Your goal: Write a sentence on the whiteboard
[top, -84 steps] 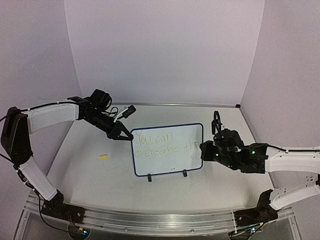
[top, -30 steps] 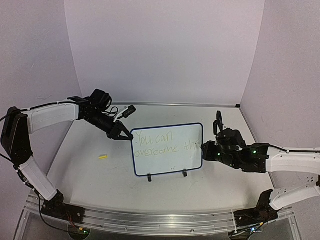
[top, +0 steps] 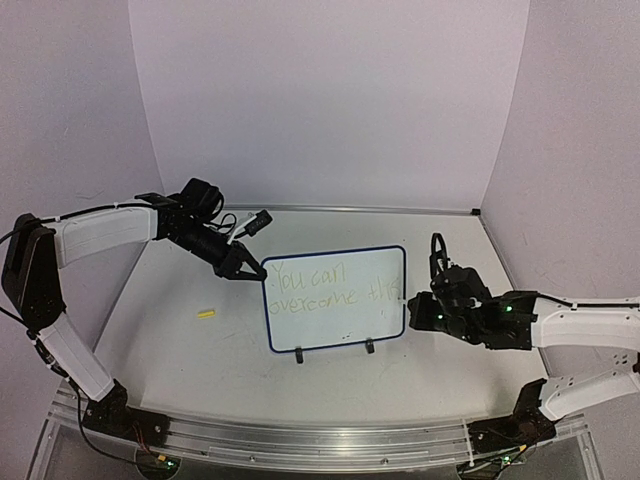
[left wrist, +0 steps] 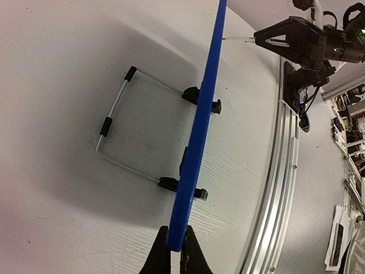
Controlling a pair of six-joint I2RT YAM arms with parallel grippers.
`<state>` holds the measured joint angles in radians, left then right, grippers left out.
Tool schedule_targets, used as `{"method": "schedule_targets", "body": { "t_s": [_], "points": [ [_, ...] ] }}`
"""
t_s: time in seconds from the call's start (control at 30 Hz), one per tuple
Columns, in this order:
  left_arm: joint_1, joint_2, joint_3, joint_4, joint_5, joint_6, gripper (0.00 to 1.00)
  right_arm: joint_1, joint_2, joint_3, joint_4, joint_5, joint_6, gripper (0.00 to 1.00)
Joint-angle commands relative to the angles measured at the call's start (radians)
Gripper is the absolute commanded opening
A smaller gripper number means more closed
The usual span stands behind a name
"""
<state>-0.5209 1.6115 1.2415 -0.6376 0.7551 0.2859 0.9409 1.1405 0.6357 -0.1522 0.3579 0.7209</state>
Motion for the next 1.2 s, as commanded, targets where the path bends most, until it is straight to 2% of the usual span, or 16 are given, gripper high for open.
{"method": "schedule_targets", "body": {
  "t_s": [0.0,0.13,0.47,0.77,1.17],
  "points": [
    [-0.011,0.026,-0.001,-0.043,-0.108,0.025,0.0,-0.006,0.035,0.041,0.038,-0.01,-0.02,0.0],
    [-0.011,0.024,-0.001,-0.043,-0.107,0.024,0.0,-0.005,0.015,0.032,0.06,-0.023,-0.022,0.0],
    [-0.012,0.02,0.001,-0.043,-0.106,0.024,0.0,-0.006,-0.194,-0.076,0.1,-0.025,-0.008,0.0],
    [-0.011,0.019,-0.001,-0.043,-0.109,0.023,0.0,-0.005,-0.081,-0.057,0.049,-0.037,0.018,0.0],
    [-0.012,0.024,0.0,-0.043,-0.109,0.024,0.0,-0.006,-0.067,-0.06,0.034,-0.032,0.027,0.0]
  ]
}}
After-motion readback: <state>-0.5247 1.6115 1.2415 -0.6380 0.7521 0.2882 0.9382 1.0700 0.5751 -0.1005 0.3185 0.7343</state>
